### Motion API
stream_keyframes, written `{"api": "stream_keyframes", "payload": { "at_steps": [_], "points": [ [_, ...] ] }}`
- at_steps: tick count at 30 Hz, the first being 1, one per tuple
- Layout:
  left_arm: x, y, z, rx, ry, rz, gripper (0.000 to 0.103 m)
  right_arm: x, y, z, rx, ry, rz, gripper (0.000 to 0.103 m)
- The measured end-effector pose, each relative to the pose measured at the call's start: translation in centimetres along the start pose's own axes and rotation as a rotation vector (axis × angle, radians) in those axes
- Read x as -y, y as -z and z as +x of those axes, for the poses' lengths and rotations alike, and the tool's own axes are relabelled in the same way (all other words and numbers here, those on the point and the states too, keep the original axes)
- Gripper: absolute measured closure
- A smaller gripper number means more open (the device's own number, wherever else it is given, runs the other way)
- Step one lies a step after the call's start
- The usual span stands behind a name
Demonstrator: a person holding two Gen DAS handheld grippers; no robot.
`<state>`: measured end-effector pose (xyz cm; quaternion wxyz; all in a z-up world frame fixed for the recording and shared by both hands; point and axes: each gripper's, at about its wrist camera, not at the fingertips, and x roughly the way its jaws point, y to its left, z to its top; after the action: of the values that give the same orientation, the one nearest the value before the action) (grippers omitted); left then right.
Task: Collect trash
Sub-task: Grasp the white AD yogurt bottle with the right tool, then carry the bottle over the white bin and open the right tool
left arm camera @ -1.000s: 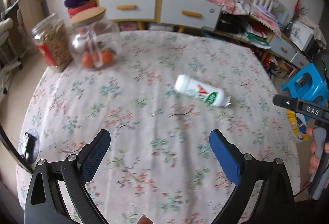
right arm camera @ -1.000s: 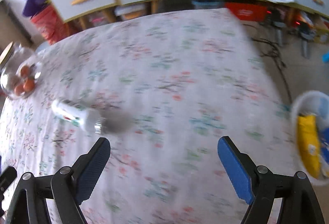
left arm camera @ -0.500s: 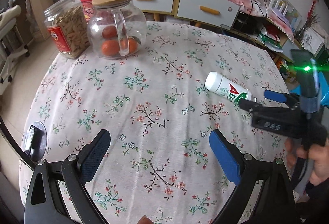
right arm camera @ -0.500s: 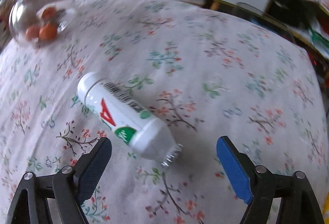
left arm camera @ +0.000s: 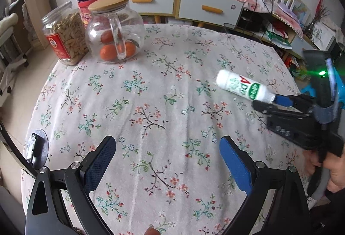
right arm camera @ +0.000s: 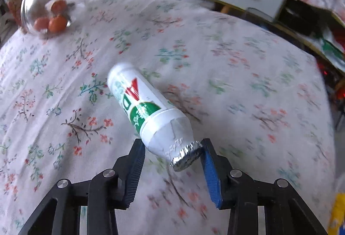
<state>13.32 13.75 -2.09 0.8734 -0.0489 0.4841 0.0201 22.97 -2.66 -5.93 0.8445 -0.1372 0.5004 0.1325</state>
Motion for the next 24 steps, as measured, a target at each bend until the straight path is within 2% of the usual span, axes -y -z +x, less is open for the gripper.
{"api": "stream_keyframes", "payload": {
  "at_steps": [4, 12, 20, 24],
  "points": [
    [0.9, 0.3, -0.5, 0.006, 0.017, 0.023, 0.005, 3.0, 1.7, -2.9, 0.006, 0.001, 0.087, 0.057],
    [3.7, 0.9, -1.5, 0.016, 0.068, 0.067, 0.005, 13.0, 6.3, -8.2, 0.019, 0.109, 0.327, 0.057],
    [5.9, 1.4, -2.3, 0.031, 0.083, 0.104, 0.005, 22.5, 11.6, -10.8, -0.026, 0.280, 0.541, 0.057],
    [6.5, 1.7, -2.3, 0.034, 0.085, 0.106, 0.005, 25.7, 13.3, -11.2, -0.040, 0.314, 0.626, 0.057]
  ]
}}
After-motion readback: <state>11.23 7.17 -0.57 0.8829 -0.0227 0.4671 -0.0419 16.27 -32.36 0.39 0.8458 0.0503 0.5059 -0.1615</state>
